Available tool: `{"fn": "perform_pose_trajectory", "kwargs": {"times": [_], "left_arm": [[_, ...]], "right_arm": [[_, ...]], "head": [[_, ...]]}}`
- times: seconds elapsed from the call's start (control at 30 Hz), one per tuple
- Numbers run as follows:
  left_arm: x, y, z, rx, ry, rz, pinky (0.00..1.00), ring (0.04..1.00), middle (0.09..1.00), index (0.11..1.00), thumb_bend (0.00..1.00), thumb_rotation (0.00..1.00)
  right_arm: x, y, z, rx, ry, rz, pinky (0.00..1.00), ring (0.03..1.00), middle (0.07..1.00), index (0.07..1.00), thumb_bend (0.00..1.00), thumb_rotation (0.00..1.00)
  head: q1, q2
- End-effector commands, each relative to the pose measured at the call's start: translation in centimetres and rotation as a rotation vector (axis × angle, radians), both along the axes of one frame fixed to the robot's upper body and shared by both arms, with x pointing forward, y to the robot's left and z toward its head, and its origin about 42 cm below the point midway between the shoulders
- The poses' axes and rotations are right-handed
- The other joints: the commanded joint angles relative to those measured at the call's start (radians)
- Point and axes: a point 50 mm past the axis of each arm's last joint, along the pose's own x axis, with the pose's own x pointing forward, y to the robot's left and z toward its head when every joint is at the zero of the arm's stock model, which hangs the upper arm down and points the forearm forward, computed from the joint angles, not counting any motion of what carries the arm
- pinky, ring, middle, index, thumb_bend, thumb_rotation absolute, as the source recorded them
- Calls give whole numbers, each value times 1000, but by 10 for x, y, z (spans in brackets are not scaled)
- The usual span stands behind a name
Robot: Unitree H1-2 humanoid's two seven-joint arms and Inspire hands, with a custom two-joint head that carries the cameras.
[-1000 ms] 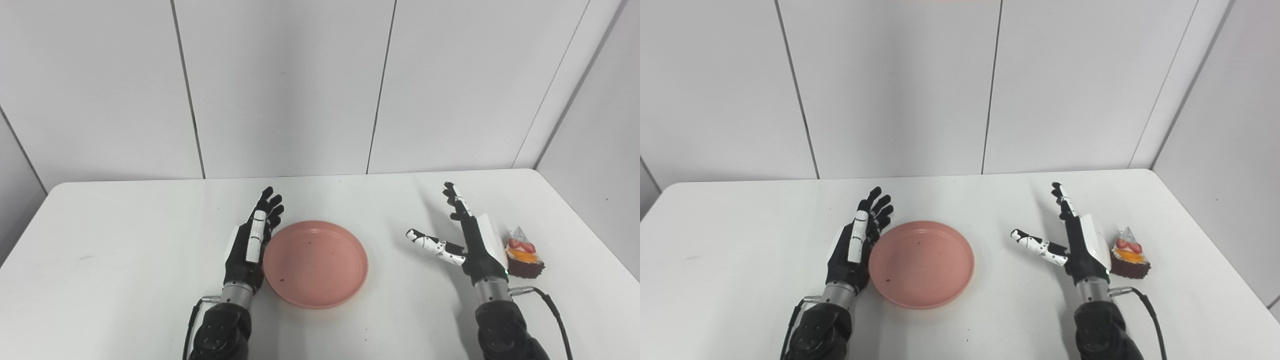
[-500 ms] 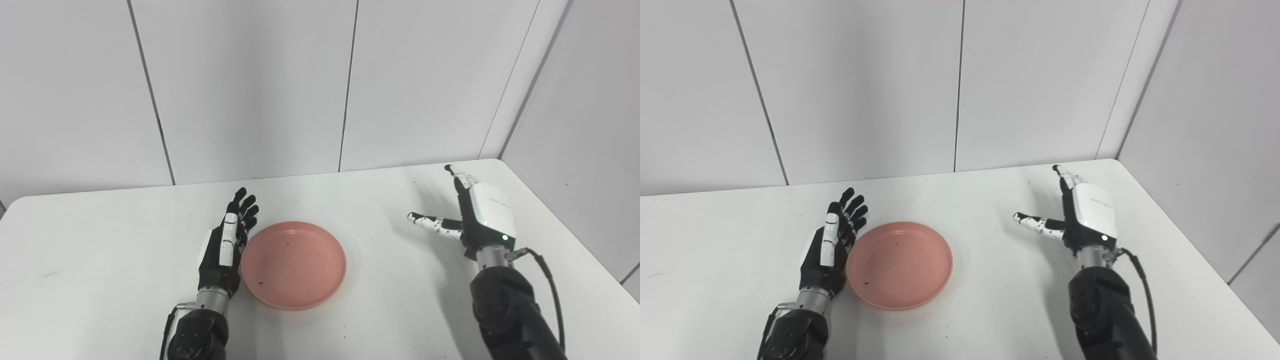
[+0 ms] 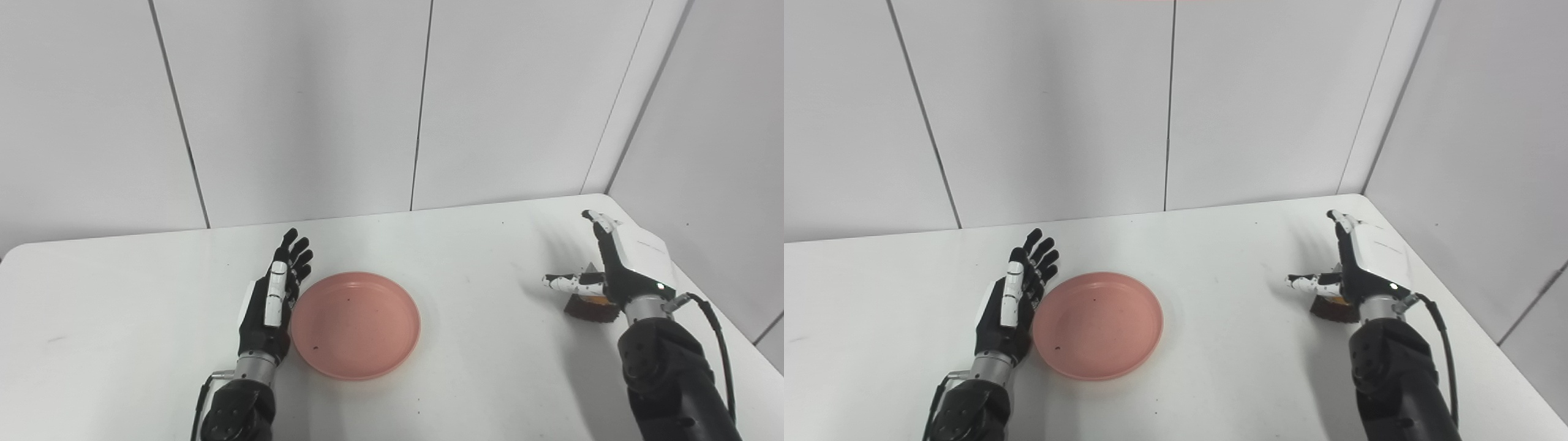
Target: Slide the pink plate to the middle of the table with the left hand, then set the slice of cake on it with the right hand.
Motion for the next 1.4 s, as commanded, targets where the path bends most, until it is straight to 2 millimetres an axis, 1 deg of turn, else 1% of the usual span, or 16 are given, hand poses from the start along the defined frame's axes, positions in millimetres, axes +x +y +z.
{"fn": "perform_pose_trajectory", "kwargs": {"times": [0.0,0.1,0.5,0.7,0.77,0.83,0.9,0.93,1.0,1.03,1.1,1.13,1.17,1.23,1.3,1.37], "left_arm": [[-23,23,-44,26,106,33,957,935,942,931,645,1000],[-23,23,-45,28,101,35,948,934,943,932,646,1000],[-24,22,-46,30,102,34,953,938,946,931,655,1000],[-24,21,-45,19,107,41,938,931,938,925,652,1000],[-24,21,-45,17,118,42,938,930,935,922,642,1000],[-24,21,-44,16,120,41,941,931,936,924,635,1000],[-24,21,-44,21,115,36,945,933,939,929,631,1000],[-23,21,-44,22,114,34,947,934,941,932,630,1000],[-23,21,-44,23,112,34,947,934,942,933,629,1000],[-23,21,-44,23,111,35,947,933,941,930,627,1000],[-23,21,-44,25,108,33,948,933,941,930,625,1000],[-23,21,-44,27,106,32,949,934,942,931,625,1000],[-23,20,-44,29,105,32,946,934,941,932,626,1000],[-23,20,-44,31,107,33,943,931,939,931,629,1000],[-23,19,-44,28,110,33,942,929,936,928,631,1000],[-24,19,-44,22,114,33,942,928,935,927,628,1000]], "right_arm": [[3,-8,13,-38,-11,-24,934,911,903,874,887,428],[6,-18,4,-30,21,-37,896,891,890,869,933,495],[14,-38,-11,39,89,-46,865,907,916,875,1000,488],[20,-40,-20,62,117,-29,828,937,945,863,950,331],[21,-40,-22,57,112,-21,800,919,924,814,893,209],[22,-40,-22,52,100,-12,772,896,899,776,853,144],[22,-41,-23,68,81,1,567,673,749,727,793,84],[22,-42,-23,81,74,0,440,539,633,705,762,46],[22,-41,-24,92,57,-3,400,496,595,697,752,33],[21,-41,-24,91,49,-3,288,373,524,668,640,13],[20,-39,-24,76,21,-10,208,285,484,630,583,3],[20,-38,-24,82,-4,-12,187,262,477,615,573,1],[20,-37,-24,87,-22,-14,167,236,472,529,542,0],[19,-35,-23,122,-84,-10,195,255,471,492,530,0],[19,-35,-23,146,-137,-8,206,262,472,486,528,0],[19,-33,-23,153,-172,-12,217,271,410,508,519,0]], "head": [[0,2],[-1,2],[2,5],[5,4],[6,5],[7,5],[7,5],[8,6],[9,6],[9,6],[10,6],[10,6],[10,6],[12,7],[16,7],[20,8]]}}
